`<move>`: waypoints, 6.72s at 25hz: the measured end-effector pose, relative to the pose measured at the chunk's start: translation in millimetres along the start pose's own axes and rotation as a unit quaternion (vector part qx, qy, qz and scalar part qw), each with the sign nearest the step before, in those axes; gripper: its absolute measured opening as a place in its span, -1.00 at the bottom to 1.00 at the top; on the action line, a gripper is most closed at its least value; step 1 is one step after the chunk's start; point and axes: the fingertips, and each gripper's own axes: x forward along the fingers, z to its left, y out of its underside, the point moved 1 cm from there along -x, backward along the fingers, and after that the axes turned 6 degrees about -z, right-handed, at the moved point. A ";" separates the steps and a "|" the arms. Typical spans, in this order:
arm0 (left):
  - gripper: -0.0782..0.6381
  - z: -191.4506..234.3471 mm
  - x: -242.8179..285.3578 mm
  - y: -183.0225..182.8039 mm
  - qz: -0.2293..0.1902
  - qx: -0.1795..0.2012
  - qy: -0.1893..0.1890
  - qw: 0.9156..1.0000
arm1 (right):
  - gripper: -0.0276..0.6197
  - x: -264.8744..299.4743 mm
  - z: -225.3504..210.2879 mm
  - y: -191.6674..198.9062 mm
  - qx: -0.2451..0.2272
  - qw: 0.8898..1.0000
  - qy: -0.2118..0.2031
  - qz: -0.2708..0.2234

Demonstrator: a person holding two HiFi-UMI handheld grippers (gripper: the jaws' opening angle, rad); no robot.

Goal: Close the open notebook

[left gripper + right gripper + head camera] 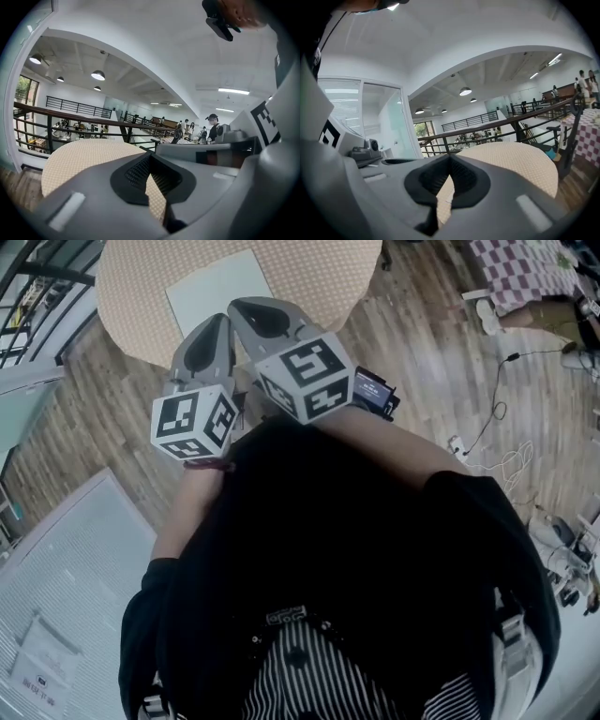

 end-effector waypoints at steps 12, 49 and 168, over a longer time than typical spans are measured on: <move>-0.77 13.1 35.6 0.9 0.008 0.005 -0.003 1.000 | -0.91 21.4 -26.4 5.0 0.010 1.000 -0.014 0.010; -0.78 198.3 122.4 -22.8 0.028 -0.027 0.127 0.991 | -0.91 181.2 -55.6 -12.1 -0.015 0.987 0.158 0.036; -0.77 238.5 235.9 303.7 0.373 -0.055 0.055 0.925 | -0.34 183.6 -239.3 332.2 0.176 0.901 0.123 0.378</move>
